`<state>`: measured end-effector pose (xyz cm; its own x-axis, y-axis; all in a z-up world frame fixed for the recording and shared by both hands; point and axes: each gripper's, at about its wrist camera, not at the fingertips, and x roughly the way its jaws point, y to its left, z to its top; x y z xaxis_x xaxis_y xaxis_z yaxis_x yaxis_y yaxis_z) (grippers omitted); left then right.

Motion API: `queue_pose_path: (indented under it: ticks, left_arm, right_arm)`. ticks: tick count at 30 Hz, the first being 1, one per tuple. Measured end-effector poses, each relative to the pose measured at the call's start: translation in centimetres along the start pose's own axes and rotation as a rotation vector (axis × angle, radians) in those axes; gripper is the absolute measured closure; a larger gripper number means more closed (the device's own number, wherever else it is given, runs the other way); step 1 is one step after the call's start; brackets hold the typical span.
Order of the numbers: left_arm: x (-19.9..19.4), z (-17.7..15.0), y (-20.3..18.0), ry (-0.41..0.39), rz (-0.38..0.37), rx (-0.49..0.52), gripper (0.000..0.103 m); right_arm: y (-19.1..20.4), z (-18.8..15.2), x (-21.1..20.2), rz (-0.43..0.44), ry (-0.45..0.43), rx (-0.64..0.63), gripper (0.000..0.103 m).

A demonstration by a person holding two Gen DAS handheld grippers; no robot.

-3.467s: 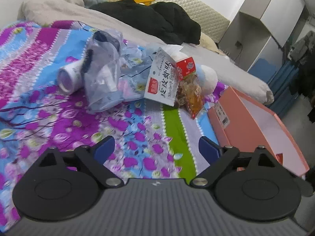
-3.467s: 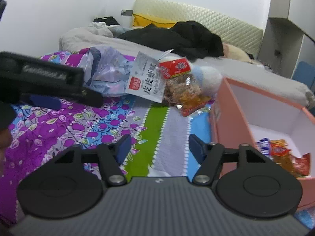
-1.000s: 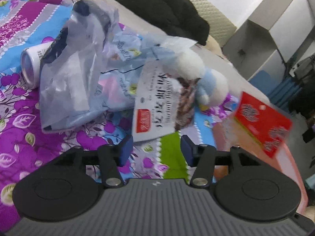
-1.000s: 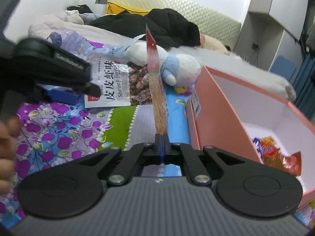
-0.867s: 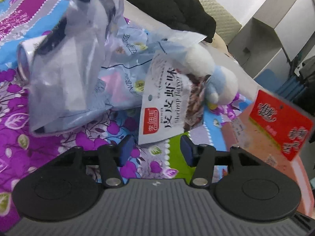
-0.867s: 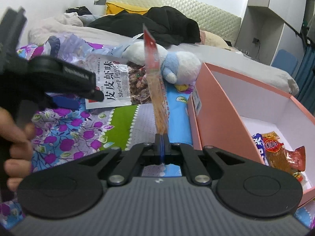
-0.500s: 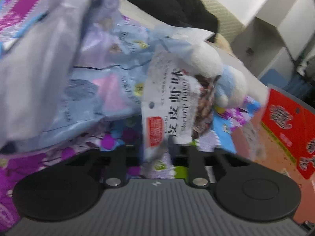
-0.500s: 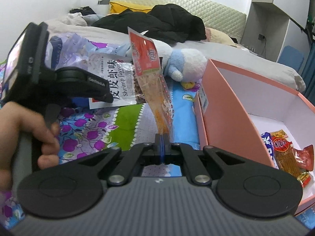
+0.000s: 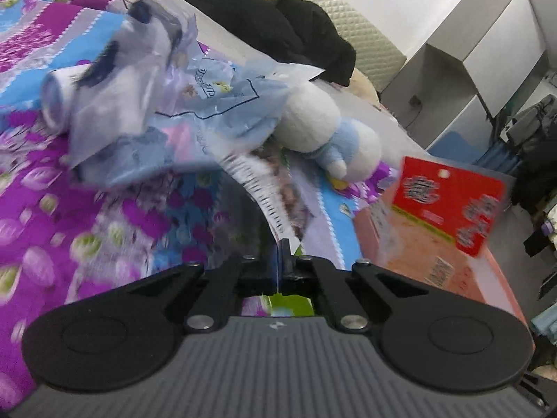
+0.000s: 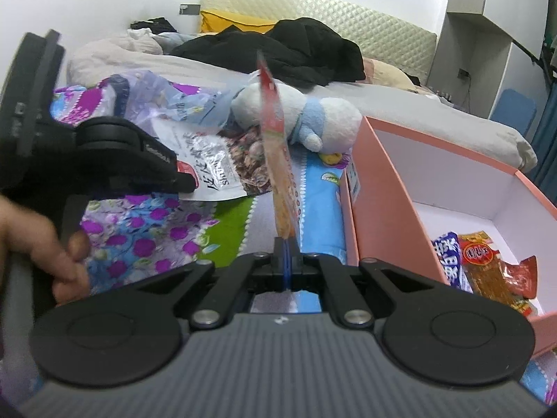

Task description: Organize snacks

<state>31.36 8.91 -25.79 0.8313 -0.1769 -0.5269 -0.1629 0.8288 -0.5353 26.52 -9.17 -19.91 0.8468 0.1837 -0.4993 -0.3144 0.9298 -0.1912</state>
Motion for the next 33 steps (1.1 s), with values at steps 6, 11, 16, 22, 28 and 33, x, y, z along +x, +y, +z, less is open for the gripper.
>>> queue_pose_path:
  ticks: [6, 11, 16, 22, 28, 33]
  left_arm:
    - [-5.4, -3.0, 0.0, -0.001, 0.006, -0.043, 0.103]
    - [-10.5, -4.9, 0.7, 0.002, 0.023, -0.067, 0.103]
    - [-15.5, -7.1, 1.2, 0.018, 0.055, -0.083, 0.103]
    - [-19.3, -10.1, 1.4, 0.069, 0.112, -0.093, 0.103]
    - [-20.4, -12.1, 2.1, 0.119, 0.140, -0.059, 0.102]
    - [-20.5, -11.9, 2.7, 0.181, 0.209, -0.105, 0.040]
  right_arm:
    - [0.8, -1.5, -3.2, 0.011, -0.008, -0.052, 0.100]
    - [1.4, -2.8, -5.4, 0.017, -0.009, -0.131, 0.100]
    - [2.0, -4.4, -7.7, 0.038, 0.004, -0.206, 0.100]
    - [2.4, -6.0, -10.1, 0.084, 0.039, -0.268, 0.100]
    - [2.3, -7.8, -10.7, 0.133, 0.095, -0.254, 0.096]
    - [1.8, -8.3, -10.4, 0.207, 0.133, -0.187, 0.092]
